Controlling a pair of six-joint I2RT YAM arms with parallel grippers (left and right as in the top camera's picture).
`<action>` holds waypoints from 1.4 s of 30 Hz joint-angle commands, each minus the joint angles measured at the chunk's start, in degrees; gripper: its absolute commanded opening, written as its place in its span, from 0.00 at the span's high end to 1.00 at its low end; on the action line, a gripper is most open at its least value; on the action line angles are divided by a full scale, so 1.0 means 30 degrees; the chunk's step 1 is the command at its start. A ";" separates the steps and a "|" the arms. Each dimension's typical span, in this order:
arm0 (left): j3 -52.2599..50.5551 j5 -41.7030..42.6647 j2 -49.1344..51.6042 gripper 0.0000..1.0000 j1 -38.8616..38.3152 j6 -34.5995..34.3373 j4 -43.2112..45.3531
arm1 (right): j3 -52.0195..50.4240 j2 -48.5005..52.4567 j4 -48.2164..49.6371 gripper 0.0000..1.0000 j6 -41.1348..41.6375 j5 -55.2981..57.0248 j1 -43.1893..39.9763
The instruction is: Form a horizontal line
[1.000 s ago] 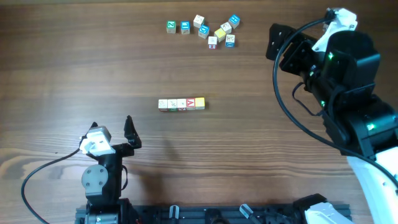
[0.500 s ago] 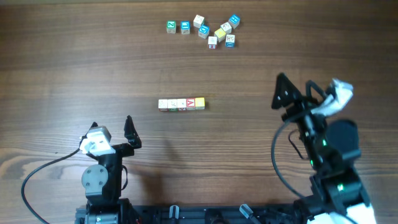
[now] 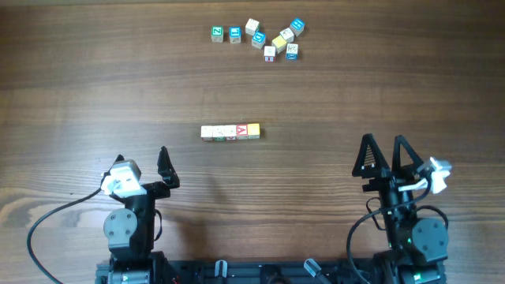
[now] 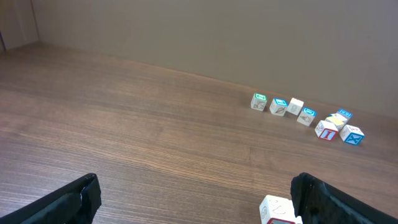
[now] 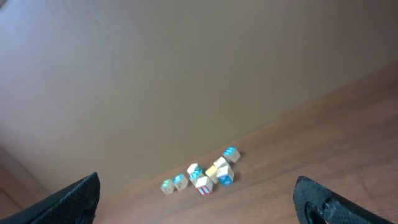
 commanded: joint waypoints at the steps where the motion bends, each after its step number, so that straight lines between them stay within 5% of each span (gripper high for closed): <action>1: -0.0087 0.0219 -0.0029 0.00 0.0138 0.0437 -0.0007 | -0.1151 -0.1610 0.0605 0.00 0.0022 0.0124 -0.0255; 10: -0.0087 0.0219 -0.0029 0.00 0.0138 0.0437 -0.0007 | -0.1472 -0.1610 0.0918 0.00 0.0022 0.0124 -0.1756; 19: -0.0087 0.0219 -0.0029 0.00 0.0138 0.0437 -0.0007 | -0.1523 -0.1610 -0.2492 0.00 0.0015 0.0109 -0.1756; 42: -0.0087 0.0226 -0.0029 0.00 0.0138 0.0437 -0.0007 | -0.1515 -0.1596 -0.2499 0.00 -0.0051 0.0117 -0.1756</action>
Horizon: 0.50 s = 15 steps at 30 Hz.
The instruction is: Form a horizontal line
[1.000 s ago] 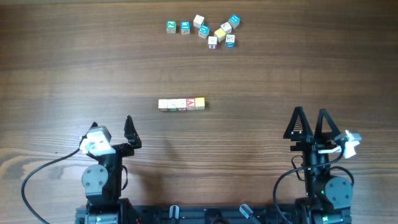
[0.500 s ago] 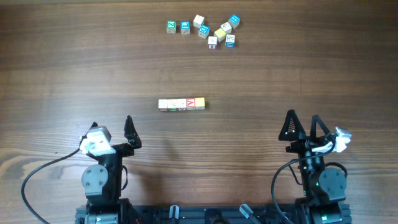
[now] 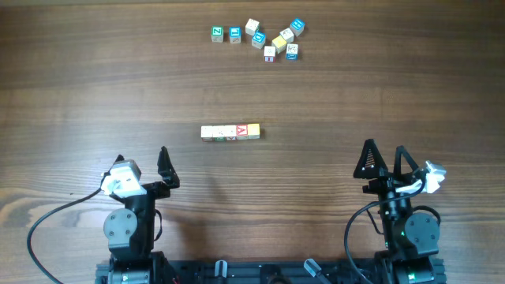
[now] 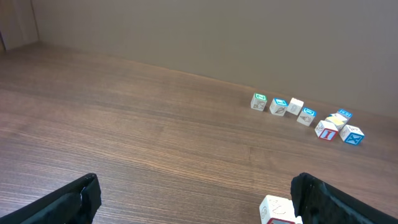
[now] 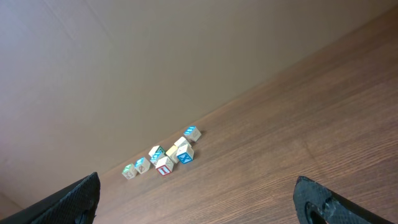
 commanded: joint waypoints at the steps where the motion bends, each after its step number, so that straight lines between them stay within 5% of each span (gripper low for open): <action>1: -0.0087 0.0226 -0.0029 0.00 0.0138 0.0437 -0.0007 | -0.0022 -0.0226 0.0051 0.00 -0.0051 0.0124 -0.0109; 3: -0.0087 0.0219 -0.0029 0.00 0.0138 0.0437 -0.0015 | -0.0022 -0.0226 0.0051 0.00 -0.1042 0.0117 -0.0109; 9: -0.0087 0.0219 -0.0029 0.00 0.0138 0.0437 -0.0007 | -0.0022 -0.0226 0.0036 0.00 -1.1344 -0.0029 -0.0109; 15: -0.0087 0.0226 -0.0029 0.00 0.0138 0.0437 -0.0007 | -0.0022 -0.0226 0.0036 0.00 -1.4120 -0.0022 -0.0109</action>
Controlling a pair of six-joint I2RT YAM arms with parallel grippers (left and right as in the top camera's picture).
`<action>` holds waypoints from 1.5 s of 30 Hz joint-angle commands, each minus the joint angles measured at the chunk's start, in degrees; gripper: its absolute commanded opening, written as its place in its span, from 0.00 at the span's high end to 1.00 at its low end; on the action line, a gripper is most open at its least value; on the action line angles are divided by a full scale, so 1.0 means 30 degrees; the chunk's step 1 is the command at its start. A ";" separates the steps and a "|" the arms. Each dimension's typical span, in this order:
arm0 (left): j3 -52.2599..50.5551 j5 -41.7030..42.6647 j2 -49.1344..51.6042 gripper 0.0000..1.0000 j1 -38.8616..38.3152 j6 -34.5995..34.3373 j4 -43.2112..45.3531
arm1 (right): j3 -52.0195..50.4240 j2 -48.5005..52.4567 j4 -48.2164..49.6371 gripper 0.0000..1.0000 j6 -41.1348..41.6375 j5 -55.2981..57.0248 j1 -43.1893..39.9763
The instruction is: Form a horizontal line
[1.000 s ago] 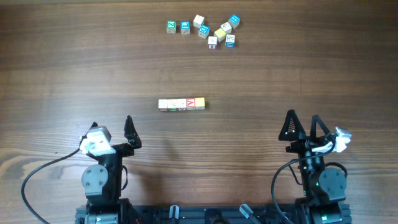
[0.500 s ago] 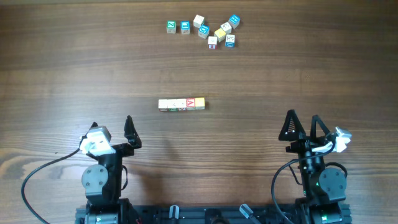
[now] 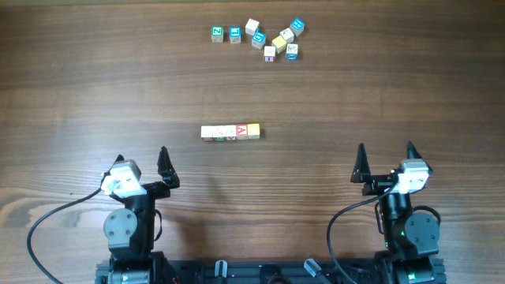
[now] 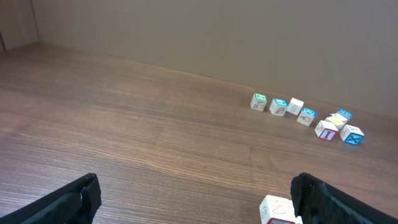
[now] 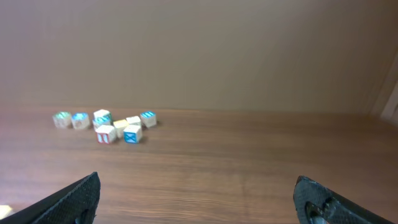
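Note:
A short row of small lettered blocks (image 3: 230, 132) lies side by side at the table's middle, its right end block red and yellow. Its left end block (image 4: 278, 210) shows at the bottom of the left wrist view. Several loose blocks (image 3: 268, 38) sit scattered at the far edge, also seen as loose blocks (image 4: 305, 114) and loose blocks (image 5: 106, 123). My left gripper (image 3: 142, 162) stands open at the near left, nothing between its fingers. My right gripper (image 3: 385, 155) stands open at the near right, also empty, well away from the row.
Brown wood table (image 3: 394, 87) all round. Black cables trail from both arm bases along the near edge. A plain wall rises behind the table's far edge in both wrist views.
My right gripper has turned to face squarely up the table and its fingers now stand wider apart. The left arm and all blocks are unchanged.
At first my right wrist pointed high, mostly at the wall, with the loose blocks low in its view. It then tilted down toward the table, and now it looks level across the table. The left arm, the row and the loose blocks stayed put throughout.

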 commanded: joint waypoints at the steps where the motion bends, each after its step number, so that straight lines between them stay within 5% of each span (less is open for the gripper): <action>1: -0.0087 0.0219 -0.0029 0.00 0.0138 0.0437 -0.0007 | -0.0022 -0.0226 0.0036 0.00 -0.2324 -0.0044 -0.0109; 45: -0.0087 0.0226 -0.0029 0.00 0.0138 0.0437 -0.0007 | -0.0022 -0.0226 -0.0022 0.00 -0.2346 -0.0670 -0.0109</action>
